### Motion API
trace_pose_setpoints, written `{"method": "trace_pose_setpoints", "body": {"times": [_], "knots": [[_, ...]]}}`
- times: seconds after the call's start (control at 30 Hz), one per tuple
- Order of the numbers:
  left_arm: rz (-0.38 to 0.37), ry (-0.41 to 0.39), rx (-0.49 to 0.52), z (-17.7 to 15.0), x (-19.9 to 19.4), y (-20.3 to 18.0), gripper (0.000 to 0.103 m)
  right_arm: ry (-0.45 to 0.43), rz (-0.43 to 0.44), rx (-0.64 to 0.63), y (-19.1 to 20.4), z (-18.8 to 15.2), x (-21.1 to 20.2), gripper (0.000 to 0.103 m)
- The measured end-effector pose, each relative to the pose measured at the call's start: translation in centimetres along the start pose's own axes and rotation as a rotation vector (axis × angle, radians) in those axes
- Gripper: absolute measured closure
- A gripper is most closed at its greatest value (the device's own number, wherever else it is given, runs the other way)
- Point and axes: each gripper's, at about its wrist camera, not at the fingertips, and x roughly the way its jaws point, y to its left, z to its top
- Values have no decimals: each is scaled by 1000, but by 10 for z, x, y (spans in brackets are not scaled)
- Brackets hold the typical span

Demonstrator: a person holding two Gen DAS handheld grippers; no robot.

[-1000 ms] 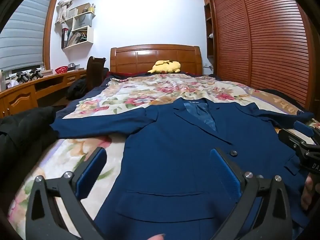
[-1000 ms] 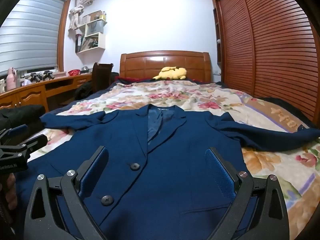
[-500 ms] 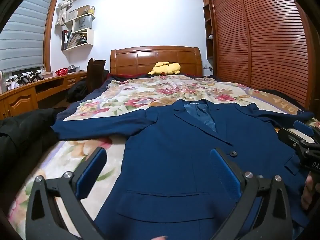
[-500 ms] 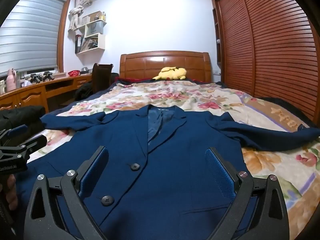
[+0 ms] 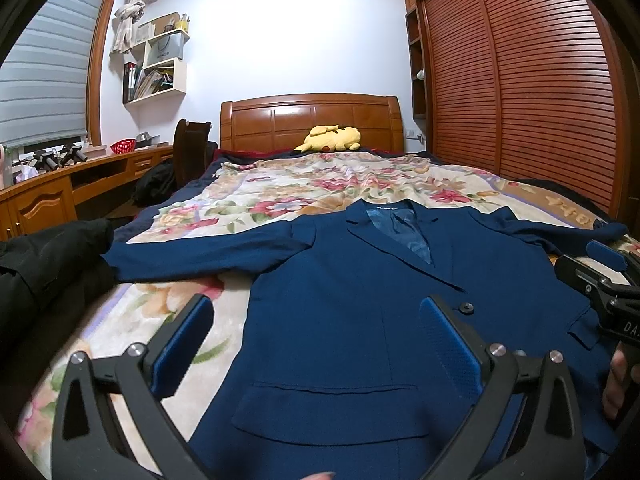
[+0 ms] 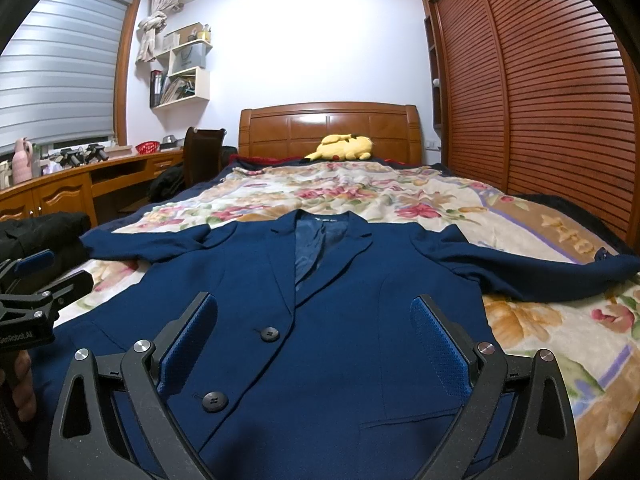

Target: Fold large clothes

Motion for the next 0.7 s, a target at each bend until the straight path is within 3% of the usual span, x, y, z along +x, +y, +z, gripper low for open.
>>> {"method": "trace_pose_setpoints", "body": {"times": [0.7], "knots": [[0, -4, 2, 0, -1, 0, 0, -1, 0, 2, -1, 0, 0, 4]]}}
